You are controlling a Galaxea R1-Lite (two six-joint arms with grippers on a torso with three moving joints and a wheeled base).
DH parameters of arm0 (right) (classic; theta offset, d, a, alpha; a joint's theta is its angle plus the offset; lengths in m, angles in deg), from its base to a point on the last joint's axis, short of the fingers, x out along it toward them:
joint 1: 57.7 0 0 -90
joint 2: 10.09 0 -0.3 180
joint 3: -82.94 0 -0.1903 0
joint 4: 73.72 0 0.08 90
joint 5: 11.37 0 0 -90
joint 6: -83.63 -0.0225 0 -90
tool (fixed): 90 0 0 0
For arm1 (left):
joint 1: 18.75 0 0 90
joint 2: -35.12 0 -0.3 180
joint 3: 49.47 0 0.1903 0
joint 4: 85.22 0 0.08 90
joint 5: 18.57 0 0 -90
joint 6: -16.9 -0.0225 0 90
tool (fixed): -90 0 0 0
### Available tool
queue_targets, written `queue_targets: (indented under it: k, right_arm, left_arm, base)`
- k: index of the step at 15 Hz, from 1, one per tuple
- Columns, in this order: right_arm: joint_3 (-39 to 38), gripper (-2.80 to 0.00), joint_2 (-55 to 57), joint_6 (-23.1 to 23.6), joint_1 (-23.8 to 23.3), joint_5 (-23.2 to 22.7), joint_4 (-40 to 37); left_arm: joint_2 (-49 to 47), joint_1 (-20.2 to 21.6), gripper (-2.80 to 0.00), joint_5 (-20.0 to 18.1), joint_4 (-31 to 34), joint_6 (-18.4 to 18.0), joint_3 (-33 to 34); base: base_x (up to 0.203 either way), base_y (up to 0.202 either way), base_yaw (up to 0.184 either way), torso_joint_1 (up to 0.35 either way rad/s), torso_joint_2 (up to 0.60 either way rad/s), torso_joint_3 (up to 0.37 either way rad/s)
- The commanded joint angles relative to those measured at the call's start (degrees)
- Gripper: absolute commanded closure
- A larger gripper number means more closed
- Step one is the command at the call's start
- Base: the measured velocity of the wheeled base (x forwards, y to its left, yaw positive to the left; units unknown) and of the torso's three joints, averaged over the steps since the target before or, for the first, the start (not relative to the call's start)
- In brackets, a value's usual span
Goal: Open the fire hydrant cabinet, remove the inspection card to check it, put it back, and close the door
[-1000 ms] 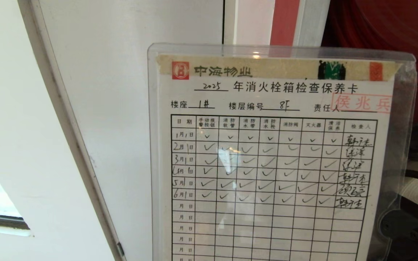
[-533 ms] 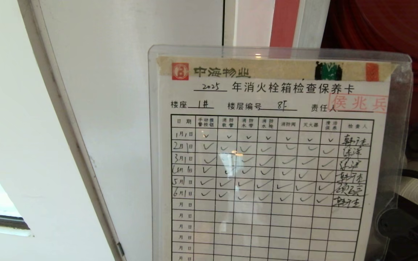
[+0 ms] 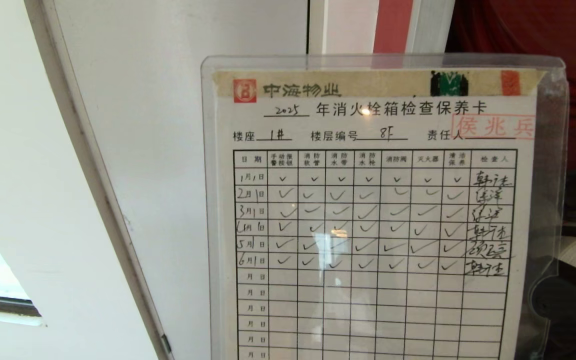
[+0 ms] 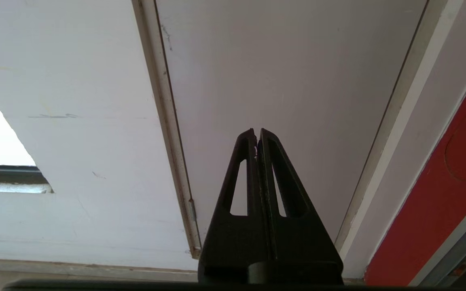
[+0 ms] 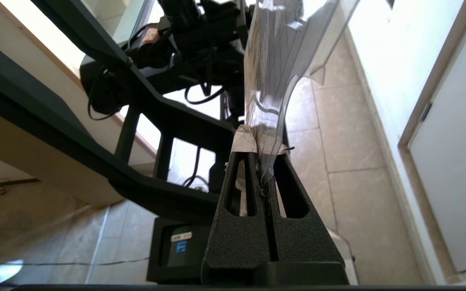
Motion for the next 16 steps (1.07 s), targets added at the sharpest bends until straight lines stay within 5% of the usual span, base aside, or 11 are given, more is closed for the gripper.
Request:
queue_targets:
  k: [1,8,12,16]
  right_arm:
    - [1.6,0.0,0.1,0.0,0.3,-0.2,-1.4]
    - [4.0,0.0,-0.7,-0.3,0.5,0.1,-7.1]
    - [1.9,0.0,-4.9,-5.9,0.1,6.1,-7.9]
    - [-3.2,0.0,-13.2,-9.3,-6.0,8.3,-8.1]
  left_arm:
    - [-0.1,0.0,0.0,0.0,0.0,0.0,0.0]
    - [-0.1,0.0,0.0,0.1,0.0,0.0,0.0]
    - [-0.1,0.0,0.0,0.1,0.0,0.0,0.1]
    - [-0.1,0.0,0.0,0.0,0.0,0.0,0.0]
  base:
    - [0.0,0.0,0.0,0.0,0.0,0.0]
    - [0.0,0.0,0.0,0.0,0.0,0.0]
    - [0.0,0.0,0.0,0.0,0.0,0.0]
    - [0.0,0.0,0.0,0.0,0.0,0.0]
